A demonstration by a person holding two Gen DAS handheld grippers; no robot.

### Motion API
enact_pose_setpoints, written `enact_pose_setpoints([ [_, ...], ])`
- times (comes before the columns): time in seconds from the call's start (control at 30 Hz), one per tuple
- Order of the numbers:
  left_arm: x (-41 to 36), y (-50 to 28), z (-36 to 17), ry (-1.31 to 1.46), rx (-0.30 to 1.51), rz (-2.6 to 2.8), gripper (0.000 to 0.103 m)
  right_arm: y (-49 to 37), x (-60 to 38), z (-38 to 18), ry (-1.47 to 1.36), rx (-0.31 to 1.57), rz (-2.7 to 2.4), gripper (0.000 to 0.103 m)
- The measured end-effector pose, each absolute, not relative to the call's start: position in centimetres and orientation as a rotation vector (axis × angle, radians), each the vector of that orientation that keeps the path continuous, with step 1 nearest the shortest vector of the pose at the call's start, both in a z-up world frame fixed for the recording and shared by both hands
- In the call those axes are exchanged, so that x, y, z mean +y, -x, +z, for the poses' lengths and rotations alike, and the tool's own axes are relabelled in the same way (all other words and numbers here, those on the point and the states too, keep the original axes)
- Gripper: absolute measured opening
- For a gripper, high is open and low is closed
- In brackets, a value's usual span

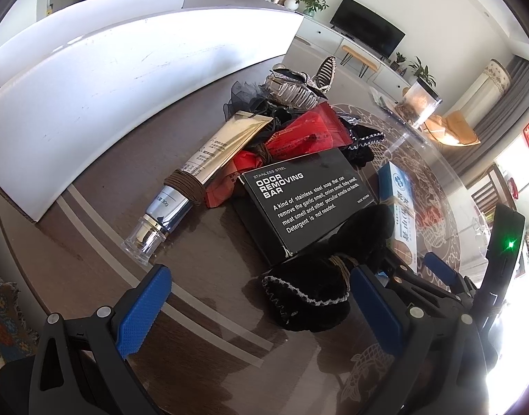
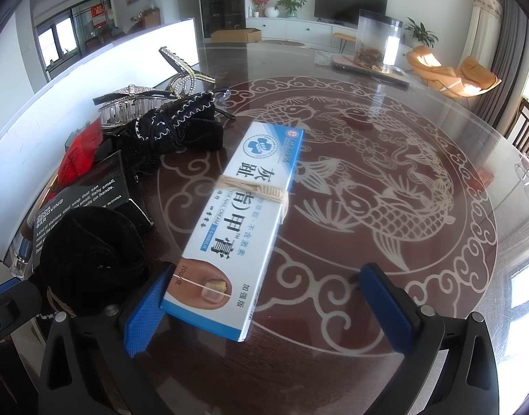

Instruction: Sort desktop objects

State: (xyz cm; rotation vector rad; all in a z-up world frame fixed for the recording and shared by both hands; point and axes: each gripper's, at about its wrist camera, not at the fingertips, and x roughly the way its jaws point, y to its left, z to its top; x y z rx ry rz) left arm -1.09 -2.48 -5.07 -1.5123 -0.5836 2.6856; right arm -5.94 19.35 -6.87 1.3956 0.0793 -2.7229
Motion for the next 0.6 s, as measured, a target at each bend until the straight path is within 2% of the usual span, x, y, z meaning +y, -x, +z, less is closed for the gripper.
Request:
enact_pose_setpoints([
  [0.6,-2.70,1.12,-5.51,1.558,-0.577,2.709,0.103,5.91,19.39,-6.85,-1.396,0.079,-2.723,0.103],
])
